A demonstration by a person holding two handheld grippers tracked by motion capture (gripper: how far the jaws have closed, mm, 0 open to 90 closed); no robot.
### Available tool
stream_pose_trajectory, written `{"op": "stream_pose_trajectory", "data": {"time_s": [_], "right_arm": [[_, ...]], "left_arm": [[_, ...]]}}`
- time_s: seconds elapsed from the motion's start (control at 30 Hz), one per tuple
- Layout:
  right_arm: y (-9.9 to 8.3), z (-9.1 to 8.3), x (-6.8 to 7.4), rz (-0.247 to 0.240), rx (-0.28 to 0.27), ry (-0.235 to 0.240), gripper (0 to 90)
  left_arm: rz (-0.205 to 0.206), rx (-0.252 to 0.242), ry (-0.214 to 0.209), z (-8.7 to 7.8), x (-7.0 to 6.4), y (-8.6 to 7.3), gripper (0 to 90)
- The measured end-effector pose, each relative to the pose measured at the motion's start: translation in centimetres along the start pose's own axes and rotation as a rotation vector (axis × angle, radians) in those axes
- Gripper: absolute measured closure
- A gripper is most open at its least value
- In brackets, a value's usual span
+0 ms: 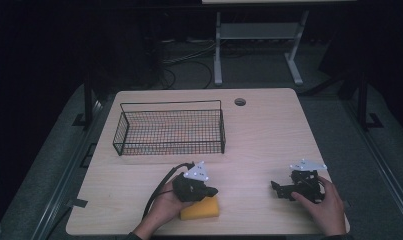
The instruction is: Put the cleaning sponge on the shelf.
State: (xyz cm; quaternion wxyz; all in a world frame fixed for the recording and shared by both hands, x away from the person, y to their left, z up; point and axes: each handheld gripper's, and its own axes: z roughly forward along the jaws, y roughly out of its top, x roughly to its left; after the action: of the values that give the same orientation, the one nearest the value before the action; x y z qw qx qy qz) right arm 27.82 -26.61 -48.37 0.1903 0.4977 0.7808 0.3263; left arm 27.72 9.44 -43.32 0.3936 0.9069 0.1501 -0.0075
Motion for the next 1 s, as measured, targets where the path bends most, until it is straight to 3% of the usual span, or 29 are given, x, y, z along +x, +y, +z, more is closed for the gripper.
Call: {"op": "stream_pose_trajectory", "data": {"time_s": [0.3,1.0], "right_arm": [[0.0,0.0,0.0,0.000,0.000,0.000,0.0],[0.0,0.0,0.0,0.000,0.000,0.000,0.0]], "left_arm": [[-0.014,0.018,0.016,0.4,0.6,-0.5,89.8],[-0.064,0.011,0.084,-1.1,2.6,-1.5,89.8]]}}
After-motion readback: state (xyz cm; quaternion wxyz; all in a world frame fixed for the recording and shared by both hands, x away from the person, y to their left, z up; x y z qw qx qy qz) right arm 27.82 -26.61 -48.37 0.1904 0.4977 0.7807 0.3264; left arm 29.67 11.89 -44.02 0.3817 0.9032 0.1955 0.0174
